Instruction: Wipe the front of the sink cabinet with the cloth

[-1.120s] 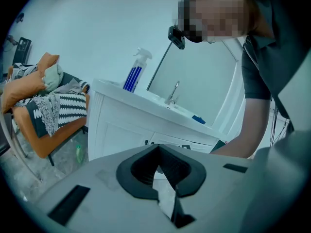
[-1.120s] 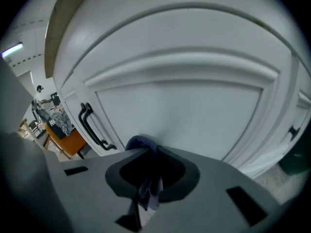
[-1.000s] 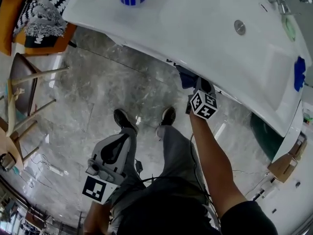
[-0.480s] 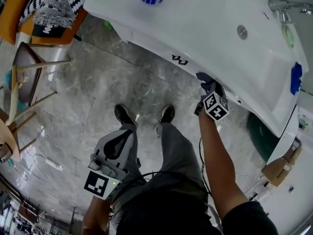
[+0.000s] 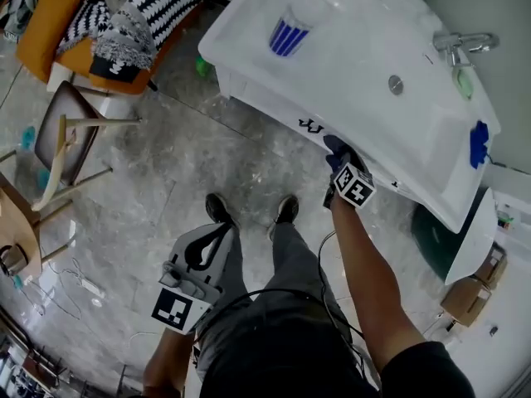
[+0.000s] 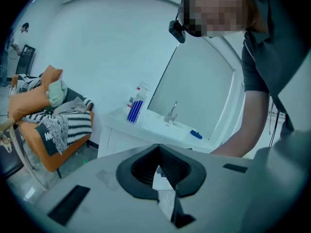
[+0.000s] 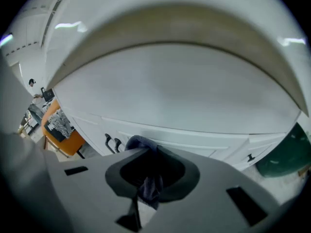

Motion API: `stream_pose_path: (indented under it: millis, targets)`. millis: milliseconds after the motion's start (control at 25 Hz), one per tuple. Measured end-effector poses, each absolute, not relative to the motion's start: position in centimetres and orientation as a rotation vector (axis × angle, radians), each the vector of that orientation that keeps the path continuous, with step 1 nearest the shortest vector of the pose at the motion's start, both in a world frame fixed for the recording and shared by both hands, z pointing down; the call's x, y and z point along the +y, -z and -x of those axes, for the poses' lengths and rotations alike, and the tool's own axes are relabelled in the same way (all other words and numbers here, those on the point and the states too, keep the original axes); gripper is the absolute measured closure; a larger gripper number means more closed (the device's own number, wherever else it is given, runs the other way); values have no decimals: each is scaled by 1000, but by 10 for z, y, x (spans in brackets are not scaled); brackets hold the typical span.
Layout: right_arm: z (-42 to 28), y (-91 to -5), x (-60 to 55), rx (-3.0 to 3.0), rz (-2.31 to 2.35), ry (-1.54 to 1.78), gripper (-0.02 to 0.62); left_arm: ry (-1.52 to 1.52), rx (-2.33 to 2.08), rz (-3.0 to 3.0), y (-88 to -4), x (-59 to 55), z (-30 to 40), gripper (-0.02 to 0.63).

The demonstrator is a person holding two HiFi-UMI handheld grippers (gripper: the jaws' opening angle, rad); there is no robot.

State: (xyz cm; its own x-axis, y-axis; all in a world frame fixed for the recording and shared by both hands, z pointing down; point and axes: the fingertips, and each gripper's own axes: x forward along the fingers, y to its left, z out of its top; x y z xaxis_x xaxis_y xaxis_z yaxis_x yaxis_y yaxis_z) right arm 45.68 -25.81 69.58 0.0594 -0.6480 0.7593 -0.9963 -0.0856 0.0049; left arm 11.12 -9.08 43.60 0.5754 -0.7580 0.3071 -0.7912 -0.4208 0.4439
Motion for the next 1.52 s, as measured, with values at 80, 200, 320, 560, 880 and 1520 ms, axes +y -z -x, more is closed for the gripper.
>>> stream_pose_path:
  millis: [80,200,320,560,880,1520]
  targets:
    - [-447,-667,-243,-1655,-1749,-795,560,-63,-1235,-2282,-415,-93,-98,601]
    - [-418,-628,-220,-1712,-1669,-745,560,-55,-1241,-2315,-390,-97,-76,601]
    - [-385,-598,-193,-1773,-1582,-727,560,-60,-1240,-2373,-363,-98,-56,601]
    - [-337,-549,-164,-1895,-1548,-785,560,-162,-1255,-2426,-334,-94,-29,601]
    - [-318,-535,-159,-2011,-1564,-983,560,-263,-1248,-2522,-283,-108,-93,601]
    - [-305,-527,-155,-2022,-1701,-957,560,-276,-1047,-2696,-262,-118,-72,602]
